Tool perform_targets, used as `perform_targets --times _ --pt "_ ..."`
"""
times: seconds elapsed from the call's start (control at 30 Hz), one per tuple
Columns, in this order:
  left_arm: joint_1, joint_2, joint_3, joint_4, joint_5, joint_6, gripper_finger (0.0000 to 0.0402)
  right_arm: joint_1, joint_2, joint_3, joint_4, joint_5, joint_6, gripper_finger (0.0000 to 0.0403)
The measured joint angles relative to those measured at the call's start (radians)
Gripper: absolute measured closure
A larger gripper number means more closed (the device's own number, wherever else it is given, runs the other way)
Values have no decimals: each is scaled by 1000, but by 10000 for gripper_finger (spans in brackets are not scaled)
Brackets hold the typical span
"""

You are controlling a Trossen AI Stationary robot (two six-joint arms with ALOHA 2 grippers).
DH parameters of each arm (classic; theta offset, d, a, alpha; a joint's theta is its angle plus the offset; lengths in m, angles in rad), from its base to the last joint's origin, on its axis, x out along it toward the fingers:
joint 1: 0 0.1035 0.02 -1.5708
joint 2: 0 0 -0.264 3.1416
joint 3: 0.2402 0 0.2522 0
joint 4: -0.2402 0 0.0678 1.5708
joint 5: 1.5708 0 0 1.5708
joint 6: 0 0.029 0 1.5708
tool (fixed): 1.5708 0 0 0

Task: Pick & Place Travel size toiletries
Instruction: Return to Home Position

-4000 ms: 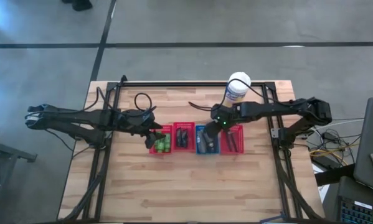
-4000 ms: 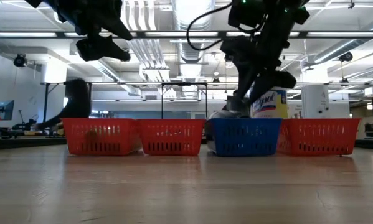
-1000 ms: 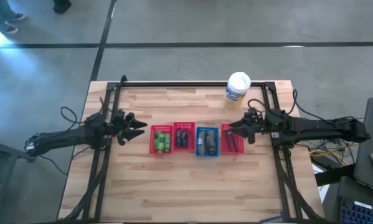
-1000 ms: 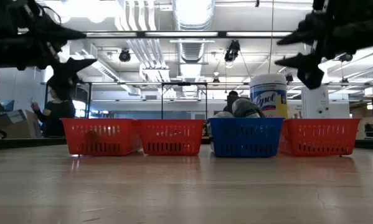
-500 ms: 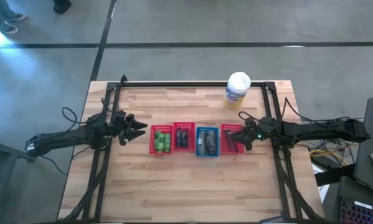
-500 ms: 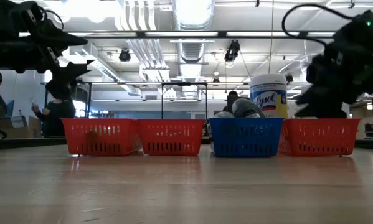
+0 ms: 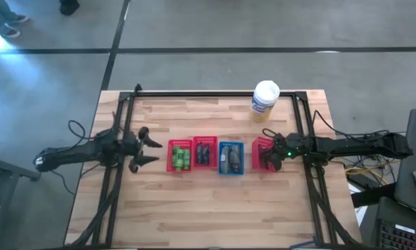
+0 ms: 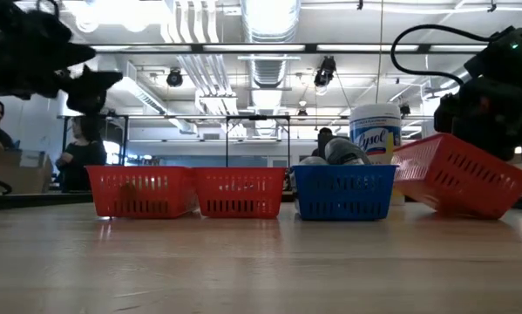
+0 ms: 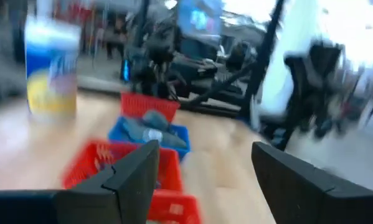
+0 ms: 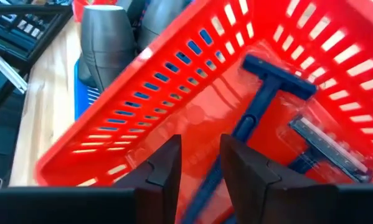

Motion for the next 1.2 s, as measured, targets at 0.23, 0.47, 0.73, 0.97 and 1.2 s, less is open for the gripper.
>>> perform_targets --times 0.23,0.47,0.73,0.97,1.2 --pt "-92 -1 0 -36 -212 391 140 -1 0 0 -5 1 0 315" --pt "-112 -1 -1 -29 -212 316 140 -1 0 0 -4 1 0 337" --pt "-111 6 -1 -17 -210 277 140 -1 0 0 -4 1 0 354" --pt "-111 6 -2 -10 -211 275 140 -1 0 0 -4 1 0 348" --pt "-111 10 -2 -9 -211 275 140 -1 0 0 -4 1 0 327"
